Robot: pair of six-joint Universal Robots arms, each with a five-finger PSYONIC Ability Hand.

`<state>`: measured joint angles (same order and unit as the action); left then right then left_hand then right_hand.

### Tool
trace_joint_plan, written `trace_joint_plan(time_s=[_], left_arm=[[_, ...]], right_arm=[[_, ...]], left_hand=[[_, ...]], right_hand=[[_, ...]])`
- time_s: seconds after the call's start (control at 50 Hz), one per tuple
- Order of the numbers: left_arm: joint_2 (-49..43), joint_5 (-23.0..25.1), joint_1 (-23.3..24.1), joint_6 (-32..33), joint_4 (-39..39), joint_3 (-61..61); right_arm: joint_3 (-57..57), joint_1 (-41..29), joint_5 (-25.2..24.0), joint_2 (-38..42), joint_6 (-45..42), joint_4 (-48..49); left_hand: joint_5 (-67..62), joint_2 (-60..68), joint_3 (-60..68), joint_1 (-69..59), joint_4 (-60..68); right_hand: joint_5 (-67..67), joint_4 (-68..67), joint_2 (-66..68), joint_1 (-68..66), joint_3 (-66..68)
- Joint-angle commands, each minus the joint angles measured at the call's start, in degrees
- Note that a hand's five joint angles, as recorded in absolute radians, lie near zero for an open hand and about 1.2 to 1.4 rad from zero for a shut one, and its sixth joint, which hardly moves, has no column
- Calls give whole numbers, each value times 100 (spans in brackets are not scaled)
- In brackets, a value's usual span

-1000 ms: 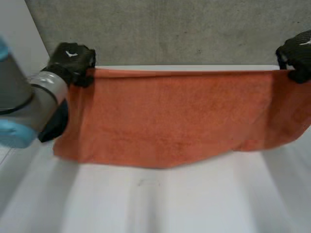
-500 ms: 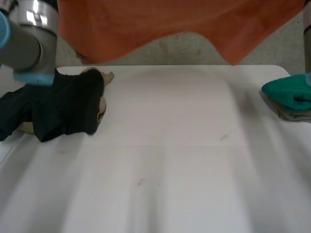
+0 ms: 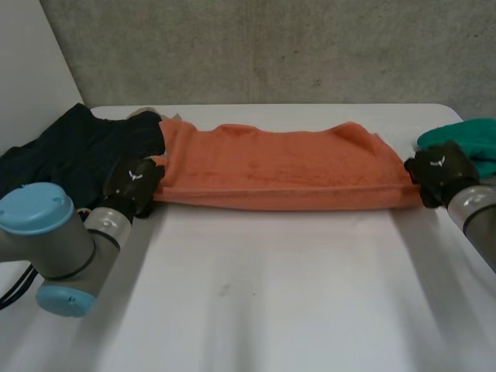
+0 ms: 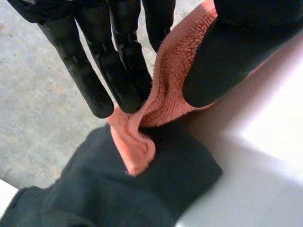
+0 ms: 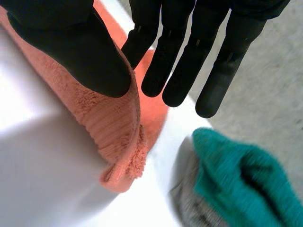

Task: Fold the laundry.

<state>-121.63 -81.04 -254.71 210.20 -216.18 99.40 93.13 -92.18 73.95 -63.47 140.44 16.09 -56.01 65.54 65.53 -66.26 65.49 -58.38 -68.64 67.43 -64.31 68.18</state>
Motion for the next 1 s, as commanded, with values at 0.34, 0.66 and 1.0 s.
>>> trace_joint_plan(time_s=[0.34,0.66,1.0], left_arm=[[-388,221,-413,29,-64,-220],[2387,177,-343,56,1270,1247],[3682,168,-457,1321,4420,2057]], right_arm=[[127,148,-153,-16,-52,17],[206,455,-214,-1166,-578,-1923],[1120,1993,-241,-2196,-3366,-4475]], left_hand=[[-1202,1249,1250,-1177,1255],[-1399,1446,1447,-1374,1451],[-1399,1446,1447,-1374,1451]], right_hand=[[-1162,-1136,1257,-1569,1182],[-1162,-1136,1257,-1569,1182],[-1162,-1136,1257,-1569,1182]])
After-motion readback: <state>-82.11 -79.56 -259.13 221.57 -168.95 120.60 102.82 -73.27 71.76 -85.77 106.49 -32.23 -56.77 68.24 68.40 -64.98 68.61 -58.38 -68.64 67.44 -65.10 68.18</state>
